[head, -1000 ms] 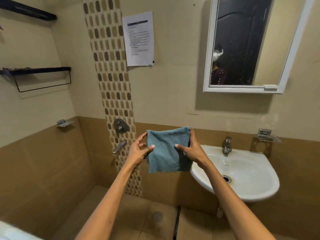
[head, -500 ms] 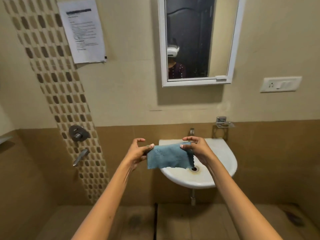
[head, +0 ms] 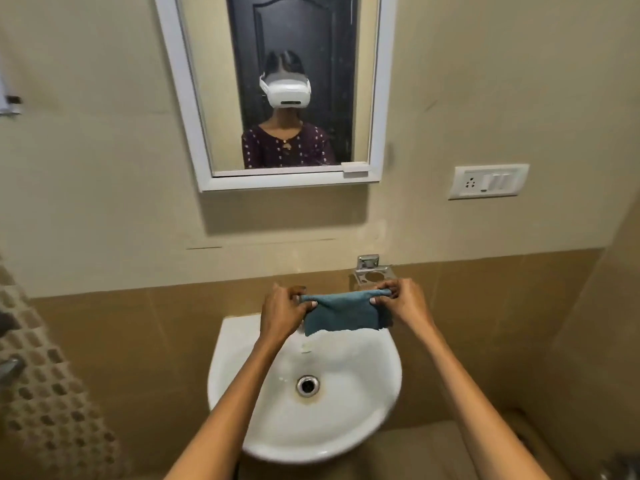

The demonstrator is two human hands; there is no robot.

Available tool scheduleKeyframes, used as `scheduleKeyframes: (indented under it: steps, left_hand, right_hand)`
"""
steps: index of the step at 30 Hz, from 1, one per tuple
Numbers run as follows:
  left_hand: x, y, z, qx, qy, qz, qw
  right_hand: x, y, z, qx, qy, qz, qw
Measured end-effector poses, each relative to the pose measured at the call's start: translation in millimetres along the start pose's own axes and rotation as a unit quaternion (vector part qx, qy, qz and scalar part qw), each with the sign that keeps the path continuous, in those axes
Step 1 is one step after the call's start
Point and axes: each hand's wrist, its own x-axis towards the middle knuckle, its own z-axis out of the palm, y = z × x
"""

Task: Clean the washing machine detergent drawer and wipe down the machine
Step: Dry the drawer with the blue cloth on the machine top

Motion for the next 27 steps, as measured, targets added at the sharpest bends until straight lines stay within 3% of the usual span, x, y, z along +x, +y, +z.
scheduleKeyframes:
  steps: [2,5,7,12,16,27]
  left_hand:
    - [25.0,10.1,28.8,-0.111,-0.025,-0.038,0.993]
    - [55.9,22.0,69.9,-0.274,-0.081,-0.119,0.951]
    - [75.5,29.4,98.0,-0.304,-0.096,-0.147,0.936]
    - [116.5,39.1,143.3,-0.323,-0.076,-0.203,0.921]
    - [149.7,31.8,166.4,-0.329,-0.066,-0.215,0.917]
    - [204.5,13.4,203.3,-0.184,-0.012,-0.191,0.964]
  right_hand:
    - [30.9,25.8,-13.6,0.035,-0.019,0.013,0.999]
    - [68.3,58.8,-24.9,0.118,-0.05,0.05,0.991]
    - [91.4,76.7,-25.8,0.133,-0.046,0.068,0.988]
    - [146.5,112.6,-19.9,0.136,0.006,0.129,0.982]
    - [185.8,123.0,-8.2,0.093,-0.001,0.138,0.986]
    - [248.8,145.8,29.7,0.029,0.031,0.14,0.989]
